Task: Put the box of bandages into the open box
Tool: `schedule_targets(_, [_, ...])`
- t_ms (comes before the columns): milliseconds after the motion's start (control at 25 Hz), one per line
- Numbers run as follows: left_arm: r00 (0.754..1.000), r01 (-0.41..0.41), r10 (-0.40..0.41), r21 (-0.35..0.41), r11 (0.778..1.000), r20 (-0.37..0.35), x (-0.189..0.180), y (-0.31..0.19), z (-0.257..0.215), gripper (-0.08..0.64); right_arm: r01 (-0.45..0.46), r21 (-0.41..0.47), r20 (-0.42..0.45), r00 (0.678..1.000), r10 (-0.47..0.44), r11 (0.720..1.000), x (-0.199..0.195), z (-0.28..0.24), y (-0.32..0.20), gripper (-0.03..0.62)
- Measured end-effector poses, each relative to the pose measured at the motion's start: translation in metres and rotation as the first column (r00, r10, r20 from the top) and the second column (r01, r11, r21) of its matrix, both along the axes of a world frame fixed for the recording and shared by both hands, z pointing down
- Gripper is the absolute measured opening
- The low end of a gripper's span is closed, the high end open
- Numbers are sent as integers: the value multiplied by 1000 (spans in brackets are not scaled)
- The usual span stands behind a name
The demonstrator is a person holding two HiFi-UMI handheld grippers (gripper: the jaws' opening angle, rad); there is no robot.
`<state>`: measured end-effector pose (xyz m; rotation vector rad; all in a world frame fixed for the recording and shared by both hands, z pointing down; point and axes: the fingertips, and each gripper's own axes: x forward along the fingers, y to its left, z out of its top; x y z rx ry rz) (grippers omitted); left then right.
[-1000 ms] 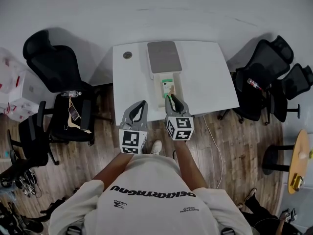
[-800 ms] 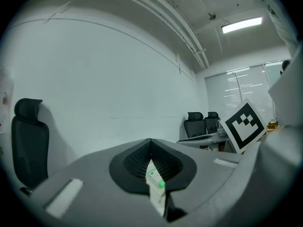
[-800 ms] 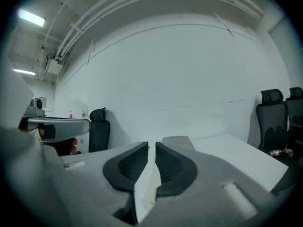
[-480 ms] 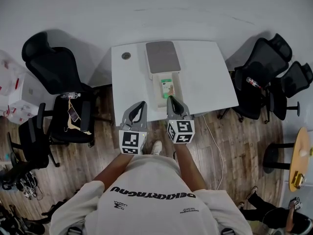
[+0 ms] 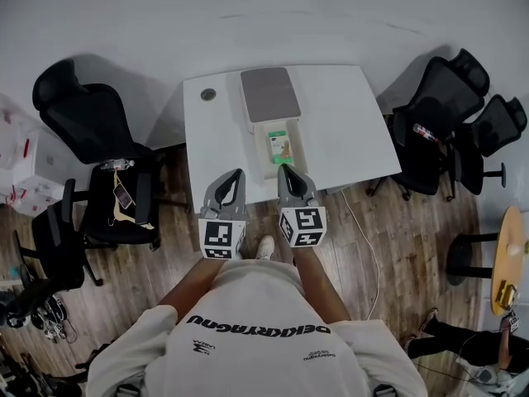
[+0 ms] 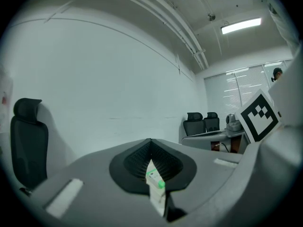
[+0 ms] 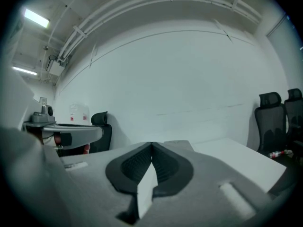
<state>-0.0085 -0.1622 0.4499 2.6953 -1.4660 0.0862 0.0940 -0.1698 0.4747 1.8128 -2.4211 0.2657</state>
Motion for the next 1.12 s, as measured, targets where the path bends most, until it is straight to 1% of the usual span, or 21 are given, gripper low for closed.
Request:
schedule_targets(240, [1000,-12,12,-1,1000,-6,1,4,-2,0,0,24,12,1000,0,1000,-2,-6,8,-3])
schedule_targets(480, [1000,-6,6,0,1000,-2,1,8,0,0,26,43,2,1000,-26,999,-6,-14,15,-3])
schedule_targets(720, [1000,-1,1,3,1000,2,-5,11,-2,0,30,59,6,1000,-30,998,-10,-21,20,-3])
schedule_targets(960, [1000,-9,9,-5,1000,-11,-4,19,-3,2,31,57,1,1000,-31,998,-12,-22,30,-3])
schedule_targets(1120, [999,-18,18,0,1000,-35,0,24,-8,0,27,62,-3,1000,-27,998,-12,-24,35,-3])
